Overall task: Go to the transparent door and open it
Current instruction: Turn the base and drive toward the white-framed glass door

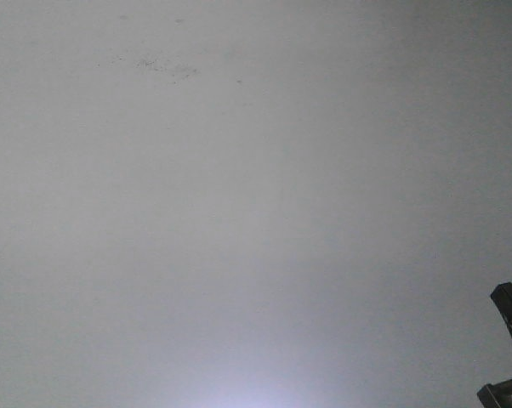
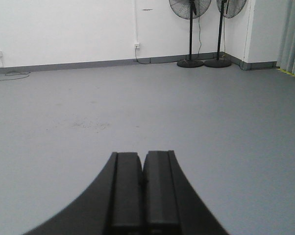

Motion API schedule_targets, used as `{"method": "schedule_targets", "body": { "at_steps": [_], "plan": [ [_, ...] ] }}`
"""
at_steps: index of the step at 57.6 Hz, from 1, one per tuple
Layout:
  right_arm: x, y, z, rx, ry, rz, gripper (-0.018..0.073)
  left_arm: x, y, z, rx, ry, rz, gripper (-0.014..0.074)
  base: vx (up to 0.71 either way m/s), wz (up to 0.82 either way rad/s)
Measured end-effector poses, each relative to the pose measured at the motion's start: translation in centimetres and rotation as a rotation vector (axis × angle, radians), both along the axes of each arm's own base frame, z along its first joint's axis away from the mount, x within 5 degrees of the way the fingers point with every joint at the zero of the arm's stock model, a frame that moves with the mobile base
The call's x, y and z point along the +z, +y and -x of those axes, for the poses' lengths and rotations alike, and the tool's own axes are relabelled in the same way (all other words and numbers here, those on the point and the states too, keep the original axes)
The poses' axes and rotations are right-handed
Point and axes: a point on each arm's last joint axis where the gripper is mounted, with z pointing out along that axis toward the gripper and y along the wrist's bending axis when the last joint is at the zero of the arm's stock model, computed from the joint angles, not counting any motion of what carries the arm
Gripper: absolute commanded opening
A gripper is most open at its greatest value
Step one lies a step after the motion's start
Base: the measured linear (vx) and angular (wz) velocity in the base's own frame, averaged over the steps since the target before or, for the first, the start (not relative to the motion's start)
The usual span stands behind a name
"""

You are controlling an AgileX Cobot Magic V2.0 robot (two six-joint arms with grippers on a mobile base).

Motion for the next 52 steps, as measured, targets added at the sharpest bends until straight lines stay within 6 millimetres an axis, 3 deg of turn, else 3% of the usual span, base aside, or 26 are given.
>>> {"method": "schedule_targets", "body": {
  "at_steps": [52],
  "plan": [
    [0.0,0.0,0.0,0.0,0.0,0.0,0.0,0.0,0.0,0.0,0.0,0.0,0.0,-0.0006,0.0,0.0]
  ]
}}
